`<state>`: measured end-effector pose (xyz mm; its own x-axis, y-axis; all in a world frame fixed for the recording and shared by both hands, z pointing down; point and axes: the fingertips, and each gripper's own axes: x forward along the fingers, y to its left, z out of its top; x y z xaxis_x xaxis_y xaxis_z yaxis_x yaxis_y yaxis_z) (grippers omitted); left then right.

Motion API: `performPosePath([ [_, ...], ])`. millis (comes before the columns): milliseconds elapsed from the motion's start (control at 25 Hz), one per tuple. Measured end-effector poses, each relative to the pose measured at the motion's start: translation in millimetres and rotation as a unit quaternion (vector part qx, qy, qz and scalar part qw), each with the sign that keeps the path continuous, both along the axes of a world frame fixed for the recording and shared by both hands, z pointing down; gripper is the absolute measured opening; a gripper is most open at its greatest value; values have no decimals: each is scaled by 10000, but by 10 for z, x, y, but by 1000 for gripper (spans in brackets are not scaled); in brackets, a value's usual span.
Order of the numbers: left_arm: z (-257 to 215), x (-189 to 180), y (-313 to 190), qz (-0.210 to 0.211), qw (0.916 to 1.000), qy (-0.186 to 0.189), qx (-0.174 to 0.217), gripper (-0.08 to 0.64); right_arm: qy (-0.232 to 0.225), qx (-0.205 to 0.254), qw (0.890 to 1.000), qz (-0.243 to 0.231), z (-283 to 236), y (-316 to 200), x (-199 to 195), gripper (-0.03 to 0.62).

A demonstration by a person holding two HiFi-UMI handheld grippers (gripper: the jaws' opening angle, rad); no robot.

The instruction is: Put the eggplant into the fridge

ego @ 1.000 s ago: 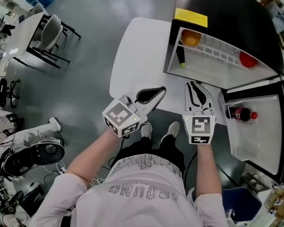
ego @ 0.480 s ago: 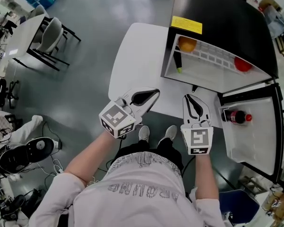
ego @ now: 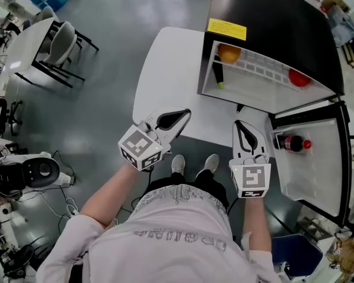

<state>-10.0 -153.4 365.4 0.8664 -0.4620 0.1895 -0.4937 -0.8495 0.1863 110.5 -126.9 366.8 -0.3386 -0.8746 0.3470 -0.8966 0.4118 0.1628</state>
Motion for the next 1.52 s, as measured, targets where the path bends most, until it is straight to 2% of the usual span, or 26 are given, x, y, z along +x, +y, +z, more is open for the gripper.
performPosePath([
  [1520, -74, 278, 14, -5, 9999, 16, 105, 8, 228, -240, 9992, -220, 180, 74, 142, 5],
])
